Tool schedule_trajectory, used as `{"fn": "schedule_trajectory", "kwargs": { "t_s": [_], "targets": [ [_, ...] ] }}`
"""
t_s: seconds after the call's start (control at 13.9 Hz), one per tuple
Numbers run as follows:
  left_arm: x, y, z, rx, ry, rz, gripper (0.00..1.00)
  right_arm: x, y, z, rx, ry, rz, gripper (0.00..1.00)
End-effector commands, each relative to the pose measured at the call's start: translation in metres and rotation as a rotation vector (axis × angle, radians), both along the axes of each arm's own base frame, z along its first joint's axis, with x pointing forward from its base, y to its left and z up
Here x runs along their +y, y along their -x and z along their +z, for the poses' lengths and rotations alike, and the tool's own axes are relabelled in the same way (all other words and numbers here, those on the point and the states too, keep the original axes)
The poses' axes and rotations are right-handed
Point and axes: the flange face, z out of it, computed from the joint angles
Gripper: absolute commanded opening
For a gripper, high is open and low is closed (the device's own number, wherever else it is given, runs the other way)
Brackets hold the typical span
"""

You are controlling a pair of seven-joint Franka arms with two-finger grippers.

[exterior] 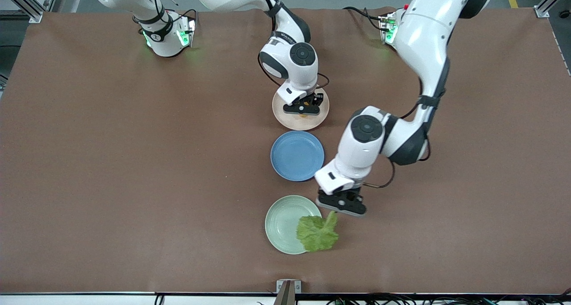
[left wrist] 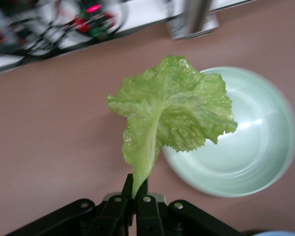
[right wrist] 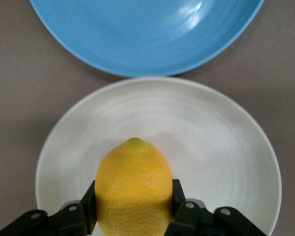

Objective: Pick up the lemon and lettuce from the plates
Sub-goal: 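Carry the lemon with the right gripper while the left gripper drags the lettuce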

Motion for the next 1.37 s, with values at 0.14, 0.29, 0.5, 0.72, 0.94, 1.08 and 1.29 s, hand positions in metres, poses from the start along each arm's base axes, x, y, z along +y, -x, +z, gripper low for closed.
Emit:
{"fn": "schedule_trajectory", "kwargs": {
  "t_s": [0.14, 0.29, 0.5, 0.72, 0.94, 1.08, 1.29],
  "targets": [
    [0.131, 0.046, -0.042, 0.174, -0.097, 0.128, 0.01, -0.104, -0.065, 0.181, 0.042, 0.074, -0.106, 0.2],
    [0.171, 0.059, -0.058, 0.224, -0.117, 0.176, 0.01, -0.192, -0.1, 0.248, 0.074, 0.091, -0.068, 0.2],
    [0.236, 0.064, -0.07, 0.261, -0.143, 0.246, 0.02, -0.319, -0.141, 0.293, 0.113, 0.086, -0.041, 0.2],
    [0.26, 0.062, -0.079, 0.278, -0.141, 0.286, 1.0, -0.447, -0.183, 0.284, 0.145, 0.049, 0.031, 0.2],
    [0.258, 0.055, -0.041, 0.243, -0.119, 0.324, 1.0, -0.54, -0.205, 0.251, 0.097, 0.076, 0.066, 0.21],
    [0.266, 0.049, 0.016, 0.22, -0.088, 0.395, 1.0, -0.588, -0.21, 0.205, 0.051, 0.065, 0.07, 0.21],
    [0.266, 0.047, 0.106, 0.193, -0.106, 0.381, 1.0, -0.63, -0.219, 0.137, 0.061, 0.054, 0.057, 0.21]
  ]
}}
